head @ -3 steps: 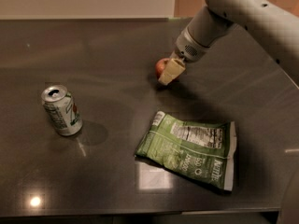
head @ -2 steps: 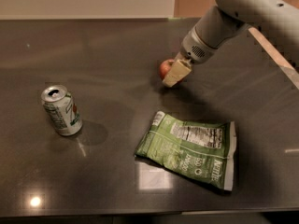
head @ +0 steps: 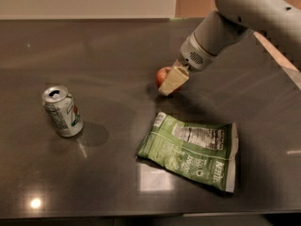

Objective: Move apple near green jalapeno chip bag

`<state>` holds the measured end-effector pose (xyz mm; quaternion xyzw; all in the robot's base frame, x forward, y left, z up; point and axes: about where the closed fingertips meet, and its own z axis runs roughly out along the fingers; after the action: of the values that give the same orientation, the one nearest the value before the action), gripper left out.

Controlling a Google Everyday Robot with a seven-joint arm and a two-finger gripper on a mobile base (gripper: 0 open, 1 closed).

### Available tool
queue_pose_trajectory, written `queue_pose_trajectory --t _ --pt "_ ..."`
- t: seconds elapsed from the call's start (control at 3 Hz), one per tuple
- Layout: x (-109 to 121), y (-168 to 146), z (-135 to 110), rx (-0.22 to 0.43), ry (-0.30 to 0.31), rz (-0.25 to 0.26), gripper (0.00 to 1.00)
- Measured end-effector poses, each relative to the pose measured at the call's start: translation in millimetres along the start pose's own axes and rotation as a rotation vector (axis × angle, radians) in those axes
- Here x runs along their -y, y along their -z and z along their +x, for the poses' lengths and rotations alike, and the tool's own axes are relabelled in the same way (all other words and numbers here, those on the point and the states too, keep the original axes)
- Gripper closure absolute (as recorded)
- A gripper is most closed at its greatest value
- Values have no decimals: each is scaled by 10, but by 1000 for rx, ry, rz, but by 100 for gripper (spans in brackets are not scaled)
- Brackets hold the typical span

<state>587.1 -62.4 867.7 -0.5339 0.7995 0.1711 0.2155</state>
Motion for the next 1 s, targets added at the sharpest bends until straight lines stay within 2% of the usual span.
queue_pose_trajectory --t 0.33,0.67,1.0 --pt "-97 -91 -40 -9 -15 -6 100" --pt "-194 -162 -55 -23 -21 11 83" --pt "-299 -206 -28 -41 -32 39 60"
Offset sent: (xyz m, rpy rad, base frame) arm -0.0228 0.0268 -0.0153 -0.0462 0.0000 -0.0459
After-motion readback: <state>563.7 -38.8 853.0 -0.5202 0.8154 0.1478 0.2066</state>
